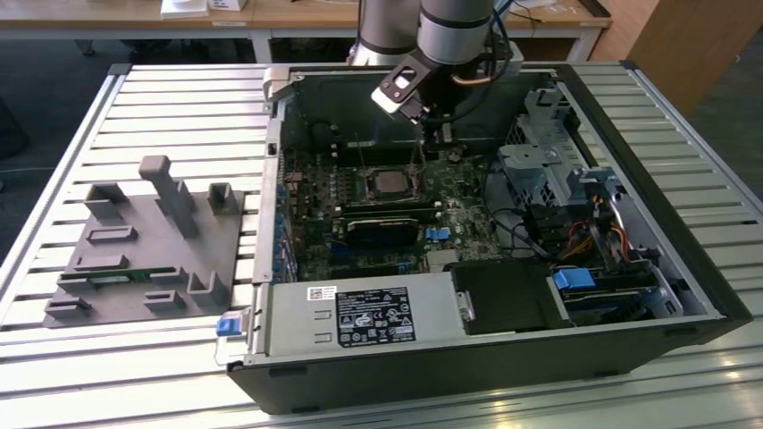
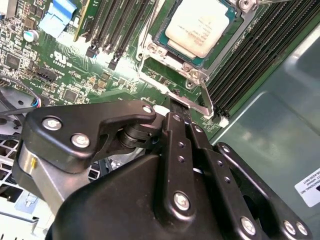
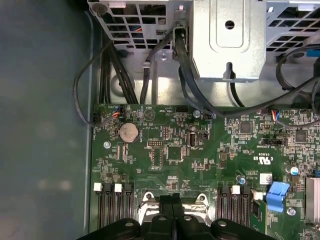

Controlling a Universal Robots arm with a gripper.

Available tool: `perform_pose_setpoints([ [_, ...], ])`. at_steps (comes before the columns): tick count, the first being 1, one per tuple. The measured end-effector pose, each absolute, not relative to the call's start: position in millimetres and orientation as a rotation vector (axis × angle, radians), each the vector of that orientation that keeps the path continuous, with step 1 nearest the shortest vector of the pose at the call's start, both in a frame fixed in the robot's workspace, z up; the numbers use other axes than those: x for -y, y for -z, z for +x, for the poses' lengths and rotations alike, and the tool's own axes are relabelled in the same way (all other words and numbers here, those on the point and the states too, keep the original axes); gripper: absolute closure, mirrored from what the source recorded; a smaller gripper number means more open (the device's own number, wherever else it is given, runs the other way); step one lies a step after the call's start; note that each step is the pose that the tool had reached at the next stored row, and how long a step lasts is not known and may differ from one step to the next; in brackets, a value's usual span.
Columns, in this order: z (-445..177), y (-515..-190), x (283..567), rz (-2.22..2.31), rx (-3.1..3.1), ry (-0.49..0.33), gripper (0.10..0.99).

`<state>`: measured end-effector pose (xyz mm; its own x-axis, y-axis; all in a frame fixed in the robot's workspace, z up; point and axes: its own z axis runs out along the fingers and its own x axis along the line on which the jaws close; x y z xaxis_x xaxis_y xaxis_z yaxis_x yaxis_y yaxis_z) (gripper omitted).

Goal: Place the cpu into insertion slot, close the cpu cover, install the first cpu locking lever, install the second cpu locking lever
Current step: 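Close the cpu cover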

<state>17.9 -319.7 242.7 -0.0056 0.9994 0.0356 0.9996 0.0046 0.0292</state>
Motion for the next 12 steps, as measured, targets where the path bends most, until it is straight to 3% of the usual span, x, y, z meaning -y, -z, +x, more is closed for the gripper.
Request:
perform_pose_setpoints([
  [12,14.0,-242.7,319.7,-2.212,2.223,0.072,0.980],
])
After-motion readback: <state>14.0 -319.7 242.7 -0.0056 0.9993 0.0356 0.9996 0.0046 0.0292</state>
